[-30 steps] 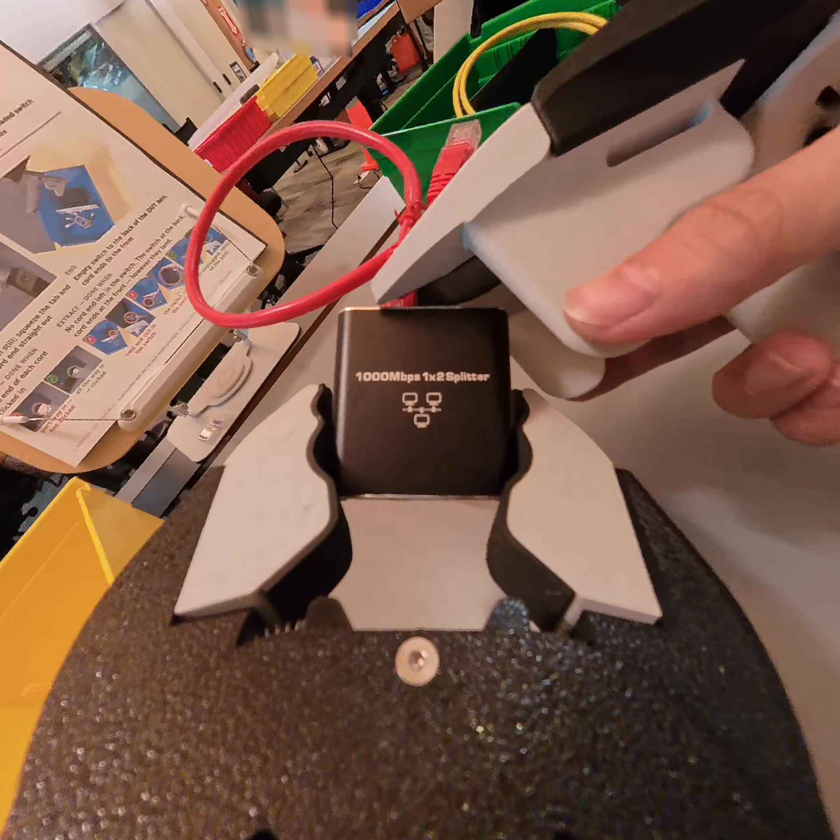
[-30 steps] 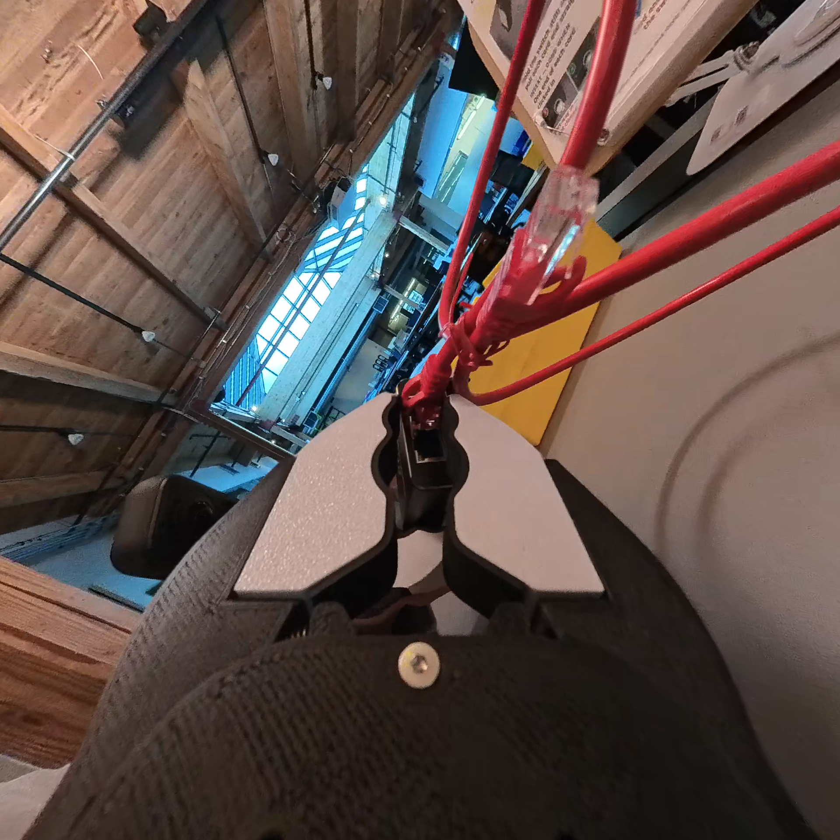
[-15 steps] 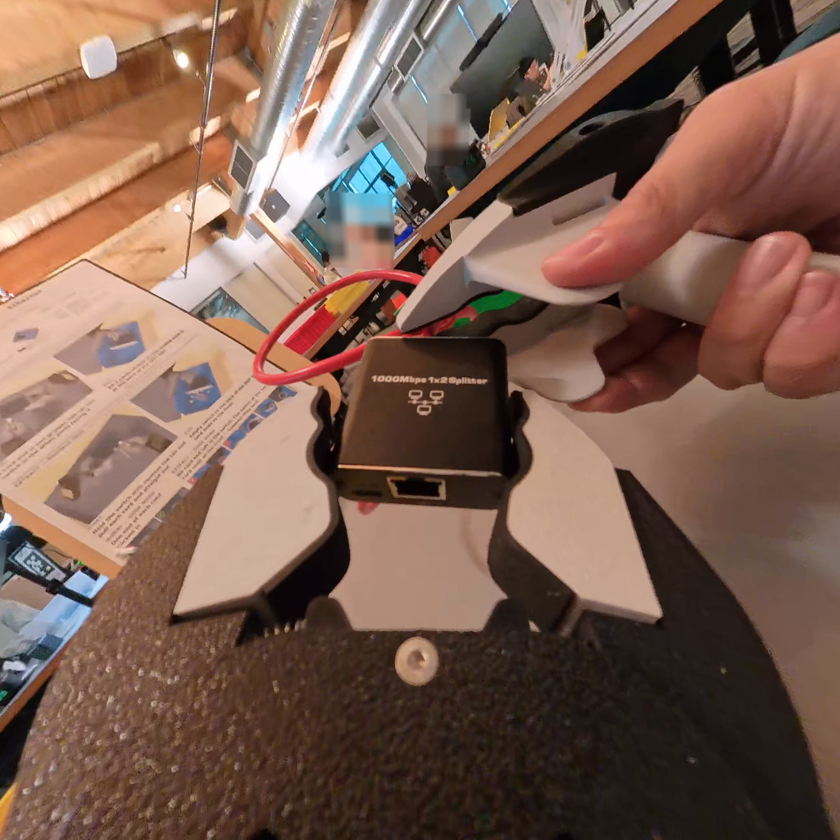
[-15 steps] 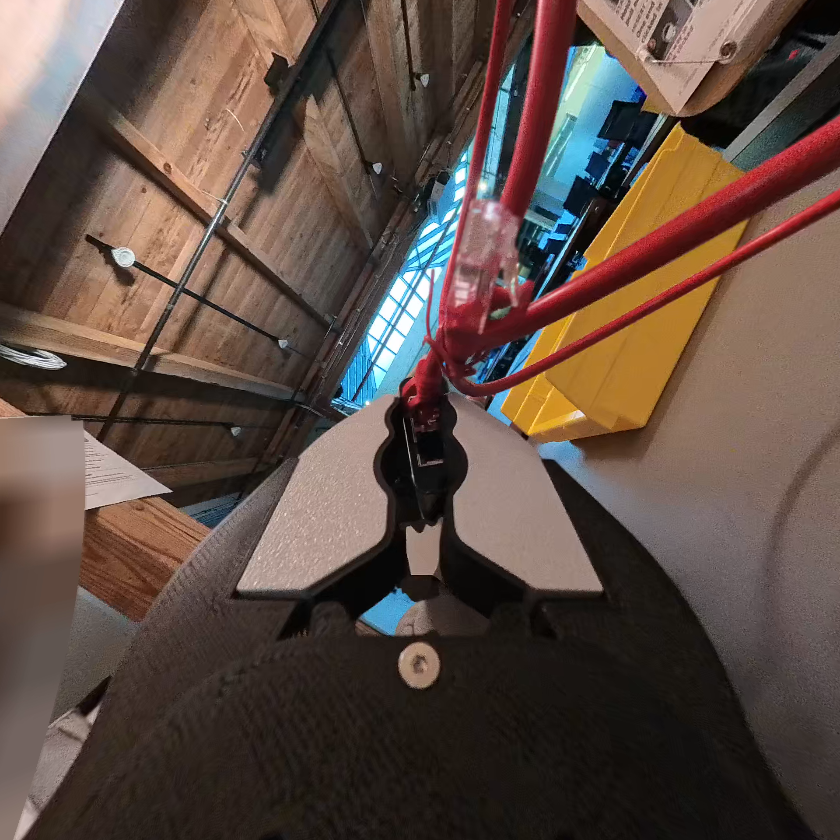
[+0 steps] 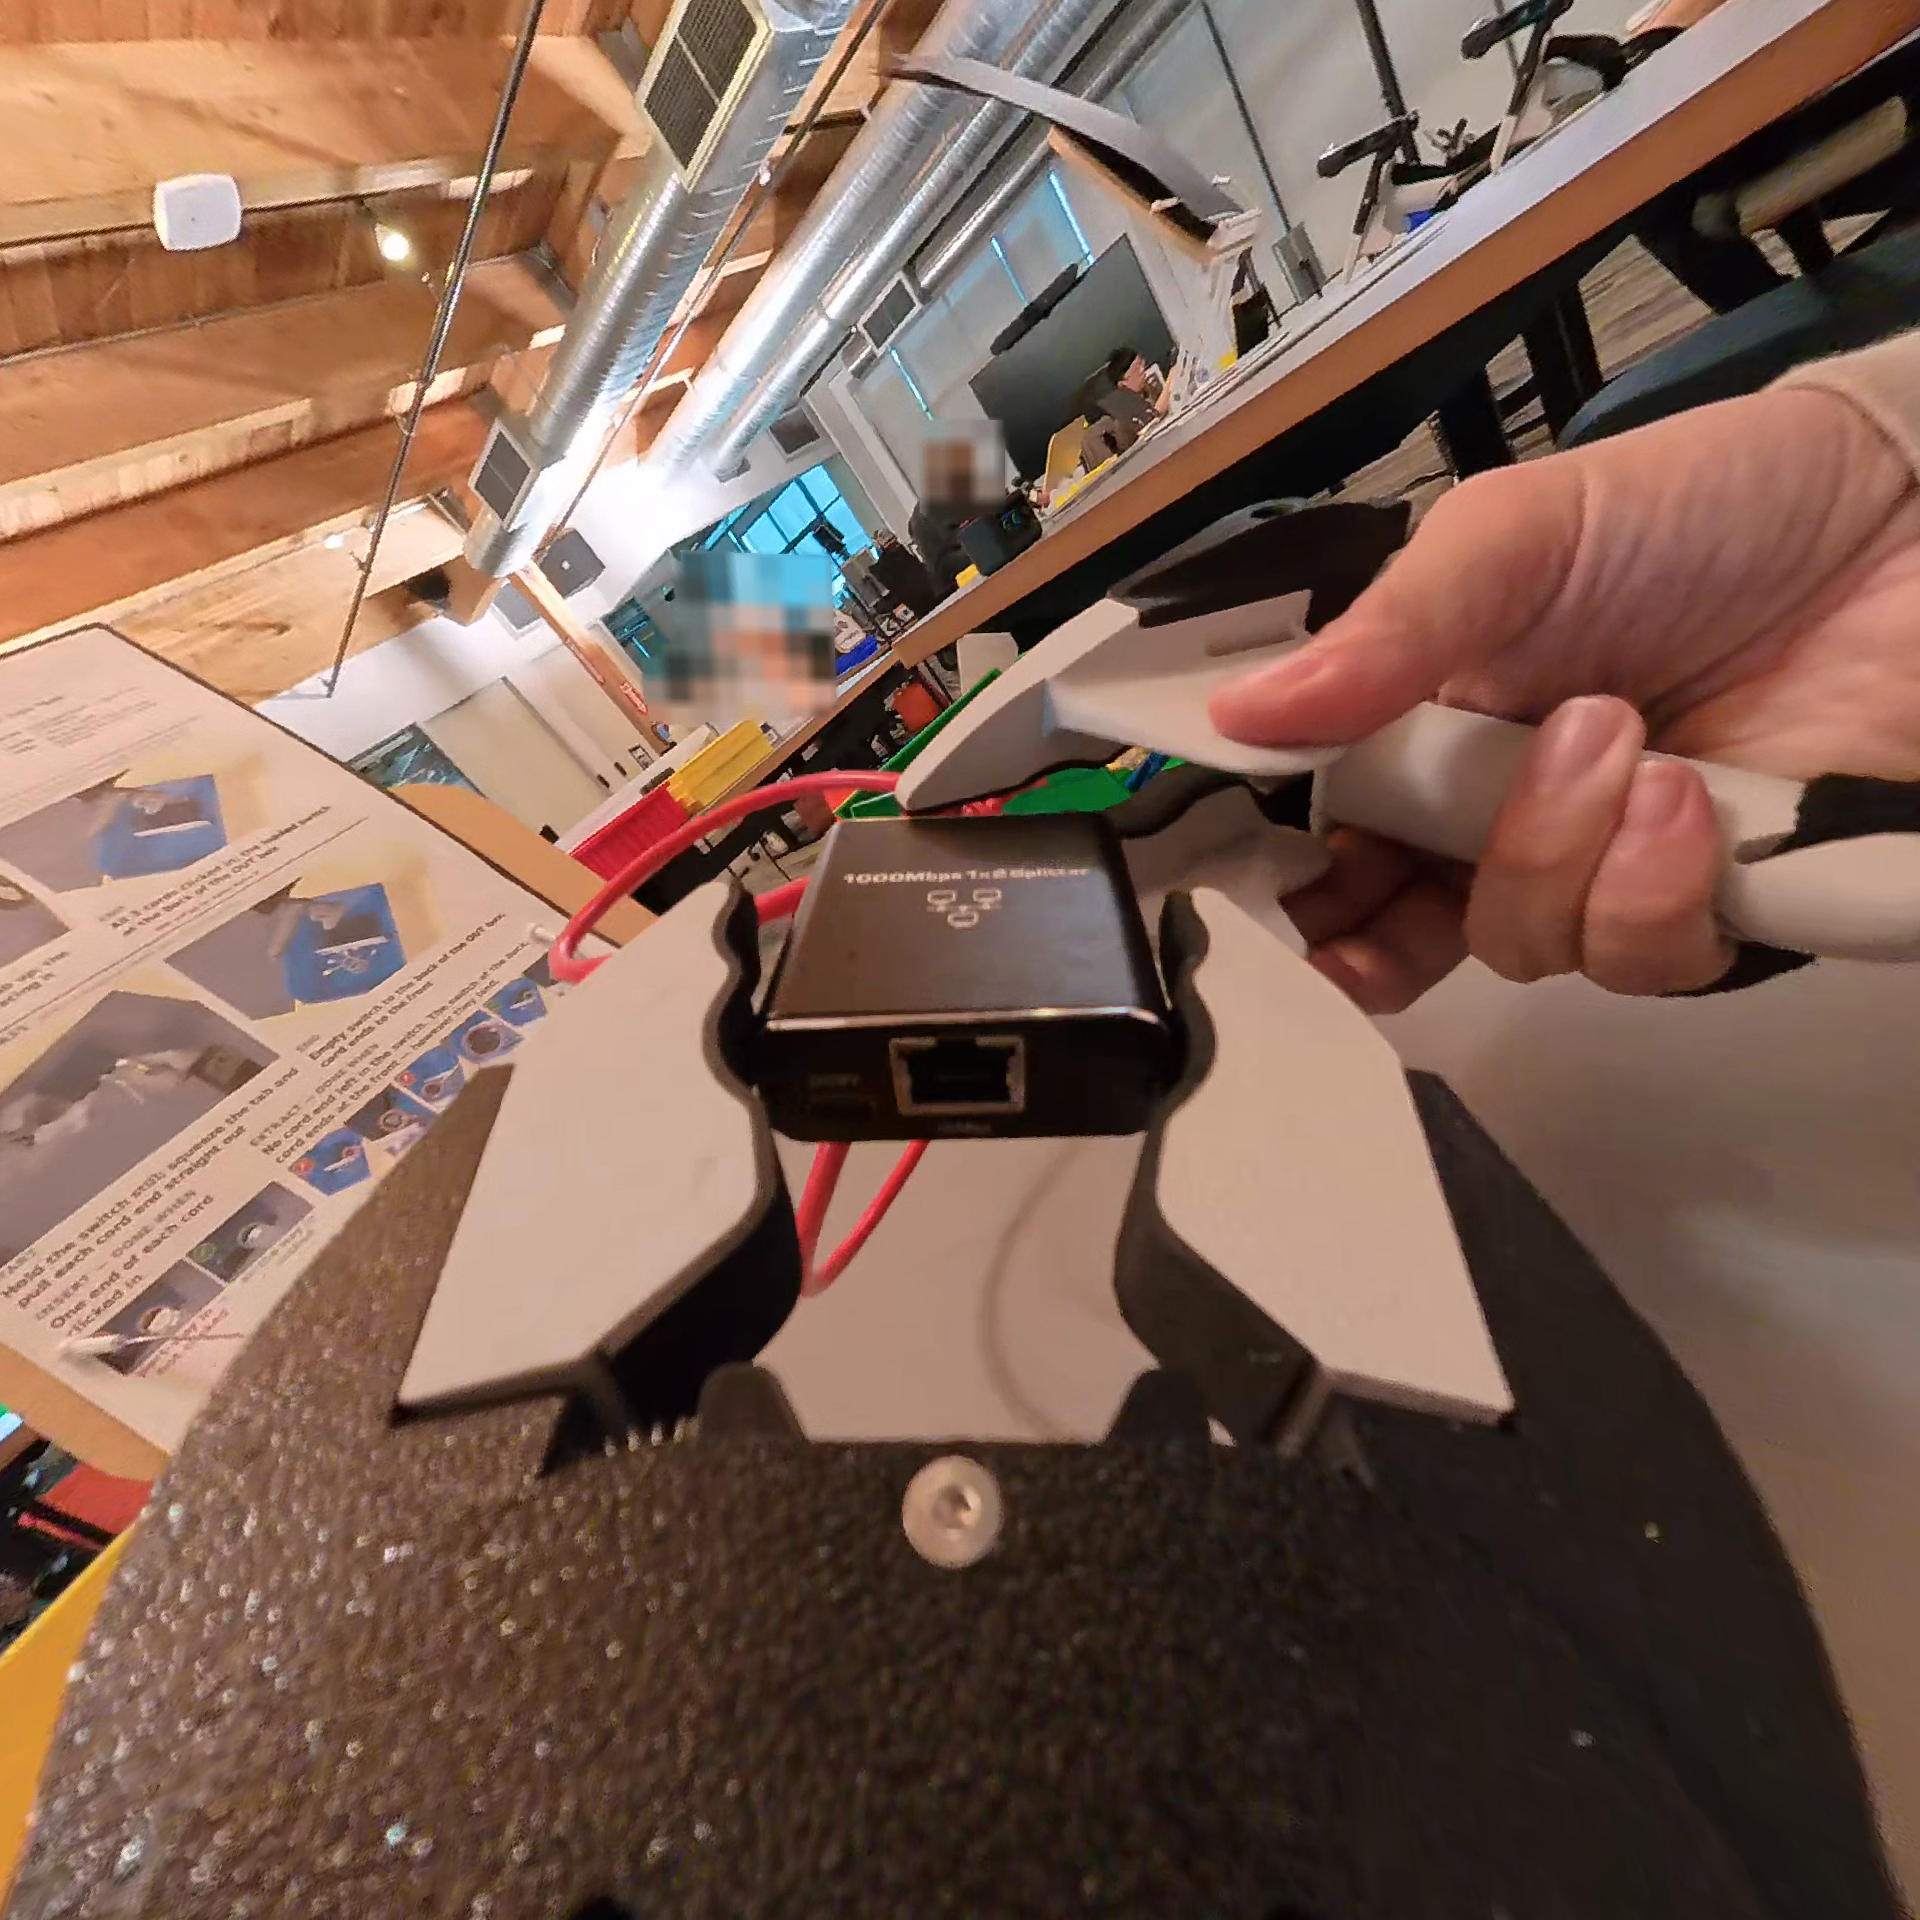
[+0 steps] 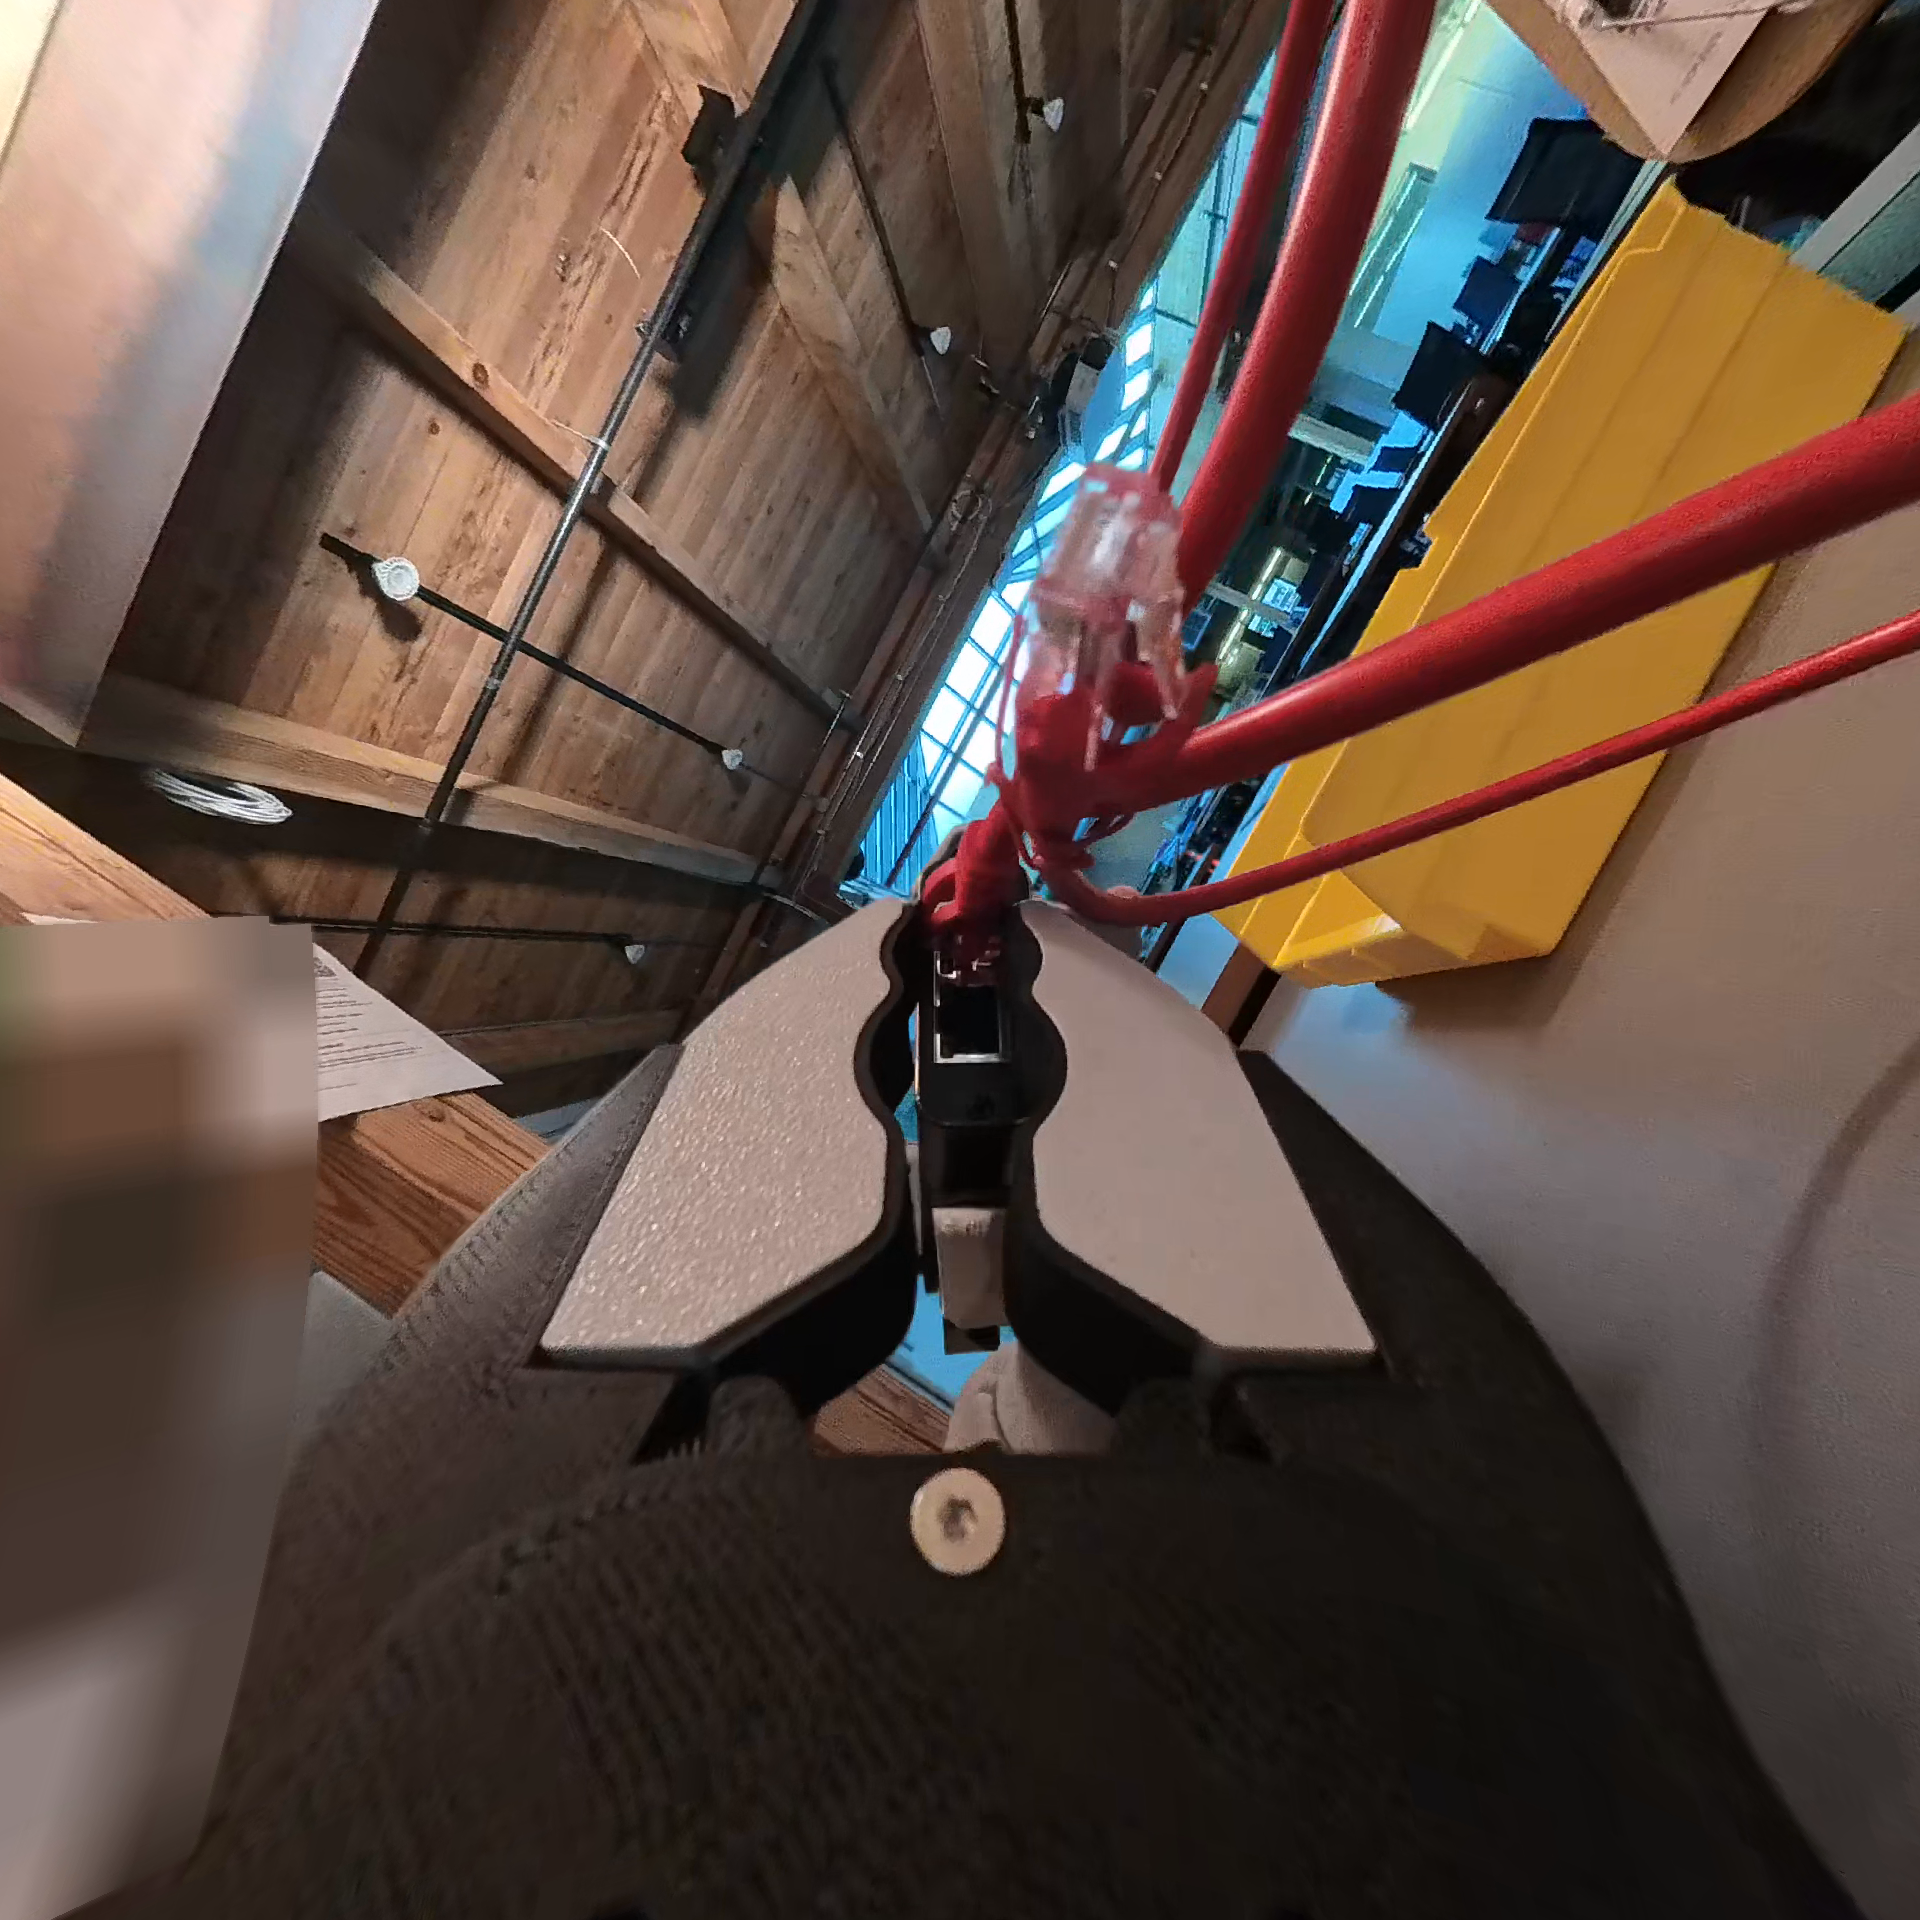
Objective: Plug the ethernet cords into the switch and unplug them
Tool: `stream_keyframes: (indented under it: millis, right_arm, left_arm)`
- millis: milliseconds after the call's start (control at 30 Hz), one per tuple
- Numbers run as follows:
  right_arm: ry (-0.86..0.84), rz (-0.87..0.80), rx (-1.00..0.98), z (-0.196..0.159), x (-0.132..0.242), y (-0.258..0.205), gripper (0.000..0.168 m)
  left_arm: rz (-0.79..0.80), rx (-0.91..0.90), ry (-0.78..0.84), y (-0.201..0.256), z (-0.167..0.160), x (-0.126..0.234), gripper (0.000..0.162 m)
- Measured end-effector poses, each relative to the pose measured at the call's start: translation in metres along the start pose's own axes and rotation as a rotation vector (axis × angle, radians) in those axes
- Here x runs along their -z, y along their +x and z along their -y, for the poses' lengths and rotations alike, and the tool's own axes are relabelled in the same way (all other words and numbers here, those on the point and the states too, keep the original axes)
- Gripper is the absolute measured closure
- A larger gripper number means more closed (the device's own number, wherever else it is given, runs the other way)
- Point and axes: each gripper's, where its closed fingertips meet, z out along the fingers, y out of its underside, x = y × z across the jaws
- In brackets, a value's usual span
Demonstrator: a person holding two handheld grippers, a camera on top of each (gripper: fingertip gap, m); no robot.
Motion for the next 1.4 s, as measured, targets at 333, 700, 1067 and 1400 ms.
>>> stream_keyframes:
  millis: [333,700,1067,1400]
  right_arm:
    - [0.007,-0.026,0.061,0.004,0.004,0.0,0.154]
    - [0.004,-0.041,0.092,0.007,0.006,0.001,0.154]
    - [-0.001,-0.105,0.138,0.004,0.006,0.008,0.152]
    - [-0.016,-0.107,0.232,0.001,0.006,0.007,0.153]
  left_arm:
    - [-0.004,0.083,-0.059,0.002,-0.008,-0.005,0.088]
    - [0.011,0.108,-0.118,0.006,-0.015,-0.011,0.088]
    - [-0.033,0.146,-0.104,0.006,-0.017,-0.008,0.088]
    - [-0.033,0.138,-0.115,0.007,-0.021,-0.008,0.088]
